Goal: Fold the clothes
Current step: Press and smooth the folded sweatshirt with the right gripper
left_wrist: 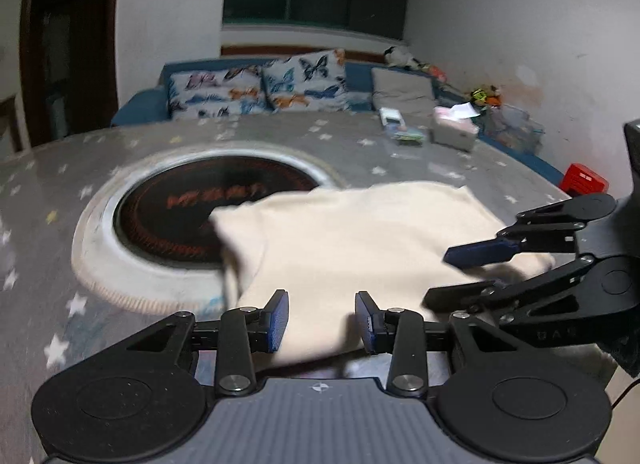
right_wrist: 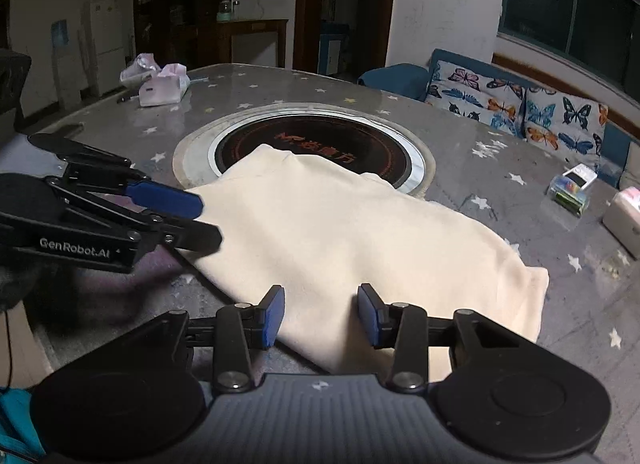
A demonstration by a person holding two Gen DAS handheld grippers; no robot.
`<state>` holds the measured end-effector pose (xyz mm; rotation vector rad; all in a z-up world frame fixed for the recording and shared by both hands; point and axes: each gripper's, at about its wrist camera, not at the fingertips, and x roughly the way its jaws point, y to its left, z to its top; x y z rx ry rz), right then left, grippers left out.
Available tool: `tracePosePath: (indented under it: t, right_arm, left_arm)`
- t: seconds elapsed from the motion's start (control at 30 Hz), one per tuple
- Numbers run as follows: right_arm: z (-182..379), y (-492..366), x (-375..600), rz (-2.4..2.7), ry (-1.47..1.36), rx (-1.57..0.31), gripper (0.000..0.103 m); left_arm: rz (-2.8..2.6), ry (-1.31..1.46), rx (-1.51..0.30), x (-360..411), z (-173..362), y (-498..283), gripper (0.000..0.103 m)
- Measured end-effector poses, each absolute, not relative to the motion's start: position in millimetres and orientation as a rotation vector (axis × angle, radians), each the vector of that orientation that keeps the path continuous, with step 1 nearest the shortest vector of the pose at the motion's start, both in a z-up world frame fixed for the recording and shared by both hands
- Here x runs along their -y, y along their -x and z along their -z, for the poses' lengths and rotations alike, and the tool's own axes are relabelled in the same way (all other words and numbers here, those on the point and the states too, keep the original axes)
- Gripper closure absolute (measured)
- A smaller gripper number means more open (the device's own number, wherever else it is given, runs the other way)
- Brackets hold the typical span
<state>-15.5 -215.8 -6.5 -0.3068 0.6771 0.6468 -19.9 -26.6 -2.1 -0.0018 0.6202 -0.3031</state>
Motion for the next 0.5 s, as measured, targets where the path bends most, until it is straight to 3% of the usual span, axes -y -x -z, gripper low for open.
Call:
tracePosePath:
  t: [0.5]
  right_arm:
    - [-18,28,186,-0.764,0.379,-0.636,0.06]
  left_arm:
    - [0.284,0.13,-0.622,-10,-6,29,0.062]
